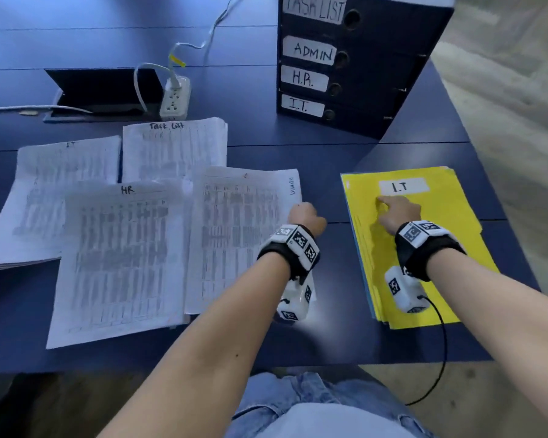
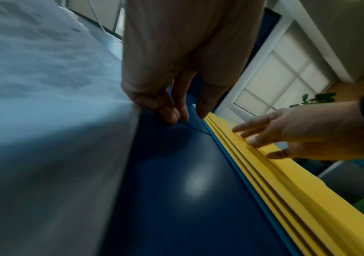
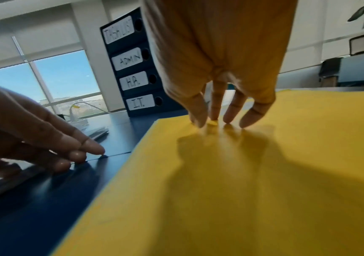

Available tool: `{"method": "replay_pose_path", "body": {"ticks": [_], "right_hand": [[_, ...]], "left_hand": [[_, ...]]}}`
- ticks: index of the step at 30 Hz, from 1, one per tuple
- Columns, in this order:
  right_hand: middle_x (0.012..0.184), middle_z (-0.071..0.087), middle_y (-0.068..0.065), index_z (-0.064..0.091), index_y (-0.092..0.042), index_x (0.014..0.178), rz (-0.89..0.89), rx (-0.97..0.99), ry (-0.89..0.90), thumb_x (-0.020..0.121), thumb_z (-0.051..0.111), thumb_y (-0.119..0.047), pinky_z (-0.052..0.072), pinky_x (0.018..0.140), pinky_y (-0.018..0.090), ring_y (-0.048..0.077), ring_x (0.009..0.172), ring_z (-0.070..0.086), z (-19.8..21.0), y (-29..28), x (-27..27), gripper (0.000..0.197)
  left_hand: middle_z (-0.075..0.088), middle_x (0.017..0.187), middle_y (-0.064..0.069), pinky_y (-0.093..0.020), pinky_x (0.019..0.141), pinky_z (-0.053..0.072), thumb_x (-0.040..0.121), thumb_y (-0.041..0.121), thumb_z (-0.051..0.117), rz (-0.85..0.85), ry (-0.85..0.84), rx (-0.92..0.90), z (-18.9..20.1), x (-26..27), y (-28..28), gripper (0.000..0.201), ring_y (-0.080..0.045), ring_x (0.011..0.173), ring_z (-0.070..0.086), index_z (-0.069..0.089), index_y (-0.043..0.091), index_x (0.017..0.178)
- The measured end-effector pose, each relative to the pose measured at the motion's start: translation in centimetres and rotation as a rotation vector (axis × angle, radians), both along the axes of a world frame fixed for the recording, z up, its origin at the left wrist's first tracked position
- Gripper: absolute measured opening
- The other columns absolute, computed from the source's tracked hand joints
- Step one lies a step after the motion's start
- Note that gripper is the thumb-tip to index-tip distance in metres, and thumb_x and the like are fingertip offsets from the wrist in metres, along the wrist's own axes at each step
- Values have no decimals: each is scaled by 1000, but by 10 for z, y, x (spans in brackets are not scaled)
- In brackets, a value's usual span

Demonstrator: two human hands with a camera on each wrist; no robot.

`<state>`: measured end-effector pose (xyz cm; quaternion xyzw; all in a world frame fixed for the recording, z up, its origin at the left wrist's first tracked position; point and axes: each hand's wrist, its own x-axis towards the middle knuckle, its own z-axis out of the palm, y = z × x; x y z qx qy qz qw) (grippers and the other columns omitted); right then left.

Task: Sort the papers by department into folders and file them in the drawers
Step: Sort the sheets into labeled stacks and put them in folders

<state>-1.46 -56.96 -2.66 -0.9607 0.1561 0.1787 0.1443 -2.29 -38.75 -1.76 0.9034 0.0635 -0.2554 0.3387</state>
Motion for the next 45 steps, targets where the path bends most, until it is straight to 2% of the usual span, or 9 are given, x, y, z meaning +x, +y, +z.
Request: {"method": "replay_pose_path", "body": {"ticks": [4, 9, 13, 22, 30, 33, 36, 41, 45], "right_hand": [[142, 37, 10, 54, -25, 129, -65, 155, -114, 86, 60, -10, 28, 108, 44, 33, 130, 31, -13, -20, -3, 46], [151, 11, 3, 24, -42, 140, -6, -5, 63, 58, 70, -68, 17, 108, 59, 35, 135, 13, -20, -37, 17, 97], [155, 3, -2, 15, -40, 144, 105, 6, 88, 61, 71, -65, 13, 107, 64, 34, 140, 1, -19, -44, 44, 104], [133, 35, 9, 47, -16, 121, 176, -39, 33, 58, 77, -58, 13, 105, 66, 33, 130, 23, -3, -27, 86, 81], [89, 56, 8, 59, -7, 84, 222, 184, 4, 67, 76, -50, 40, 81, 35, 28, 96, 56, 10, -14, 101, 49], [61, 42, 7, 52, -6, 59, 291, 222, 98, 70, 75, -47, 28, 55, 28, 22, 62, 41, 19, -2, 99, 48], [52, 24, 4, 28, -15, 49, 322, 295, 100, 72, 75, -44, 16, 51, 31, 19, 50, 22, 26, 13, 102, 59], [59, 47, 1, 55, -11, 59, 304, 421, -37, 74, 73, -41, 31, 52, 24, 13, 59, 44, 48, 43, 107, 38], [103, 63, 5, 66, -19, 93, 269, 394, -163, 70, 72, -52, 43, 93, 46, 24, 105, 56, 42, 61, 107, 40]], "left_hand": [[42, 127, -19, -35, 101, 38, 88, 11, 49, 23, 21, -76, -18, -9, -39, 31, -32, 119, 43, 57, 2, 116], [28, 132, -13, -38, 100, 37, 82, 24, 66, 20, -12, -70, -22, -20, -66, 55, -29, 123, 35, 40, 7, 127], [21, 134, -8, -42, 100, 31, 74, 44, 71, -188, -90, 189, -26, -21, -71, 93, -29, 122, 26, 12, 28, 144], [19, 135, -7, -43, 101, 32, 72, 44, 72, -244, -44, 272, -25, -12, -65, 94, -31, 122, 25, 13, 32, 144], [17, 137, -7, -42, 101, 32, 69, 35, 78, -221, -29, 237, -20, -12, -58, 103, -30, 124, 23, 7, 21, 143], [21, 134, -8, -38, 97, 34, 70, 30, 78, -151, -16, 212, -15, -10, -54, 86, -29, 122, 26, 22, 13, 133], [38, 125, -13, -34, 86, 40, 82, 21, 67, 32, 25, -60, -9, -7, -45, 51, -30, 115, 41, 30, 7, 116], [57, 111, -14, -29, 68, 42, 93, 9, 47, 393, -81, -405, 9, -7, -17, 26, -26, 89, 54, 38, 8, 118], [60, 112, -15, -29, 69, 43, 92, 5, 45, 523, -146, -365, 5, -2, 23, 35, -30, 90, 59, 41, 10, 127]]}}
